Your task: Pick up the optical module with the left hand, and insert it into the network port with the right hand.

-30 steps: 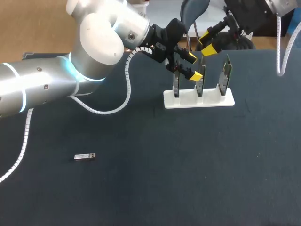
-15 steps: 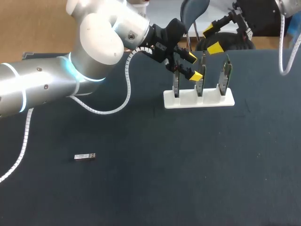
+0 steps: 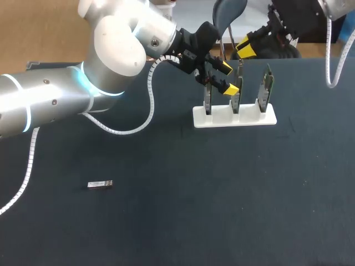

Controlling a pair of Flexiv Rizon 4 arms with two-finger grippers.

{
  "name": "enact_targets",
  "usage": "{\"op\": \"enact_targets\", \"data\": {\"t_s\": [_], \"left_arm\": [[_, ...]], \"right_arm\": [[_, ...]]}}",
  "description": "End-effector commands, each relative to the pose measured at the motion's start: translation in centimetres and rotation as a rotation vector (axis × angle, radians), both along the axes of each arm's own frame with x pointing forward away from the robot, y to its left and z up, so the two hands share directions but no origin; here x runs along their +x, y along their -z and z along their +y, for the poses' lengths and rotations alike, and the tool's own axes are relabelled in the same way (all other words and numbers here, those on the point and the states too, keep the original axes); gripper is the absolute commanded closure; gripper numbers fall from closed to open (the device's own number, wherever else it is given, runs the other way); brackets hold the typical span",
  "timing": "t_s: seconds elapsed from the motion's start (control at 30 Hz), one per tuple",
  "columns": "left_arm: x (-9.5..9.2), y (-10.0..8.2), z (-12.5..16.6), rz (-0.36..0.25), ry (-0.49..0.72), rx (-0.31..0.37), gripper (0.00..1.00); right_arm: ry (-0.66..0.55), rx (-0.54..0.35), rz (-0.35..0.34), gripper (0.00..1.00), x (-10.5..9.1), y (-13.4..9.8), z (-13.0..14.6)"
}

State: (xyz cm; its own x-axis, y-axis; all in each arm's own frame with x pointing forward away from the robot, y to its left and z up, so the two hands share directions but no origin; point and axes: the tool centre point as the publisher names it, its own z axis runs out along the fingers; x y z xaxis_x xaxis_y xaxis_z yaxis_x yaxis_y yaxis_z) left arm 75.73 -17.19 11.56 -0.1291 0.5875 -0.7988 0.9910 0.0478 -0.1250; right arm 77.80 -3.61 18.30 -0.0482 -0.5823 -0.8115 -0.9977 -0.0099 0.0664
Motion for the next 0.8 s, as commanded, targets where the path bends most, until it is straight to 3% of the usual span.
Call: {"op": "enact_targets", "data": {"t_s": [0.03,0.8], "left_arm": [[0.2,-0.1,-0.1,0.004,0.002,0.006,0.0],[0.2,-0.1,-0.1,0.004,0.002,0.006,0.0]], "right_arm": [[0.0,-0.002,0.0,1.0,0.0,0.1,0.2],[-0.006,-0.04,0.031,1.0,0.2,1.1,0.0]]}}
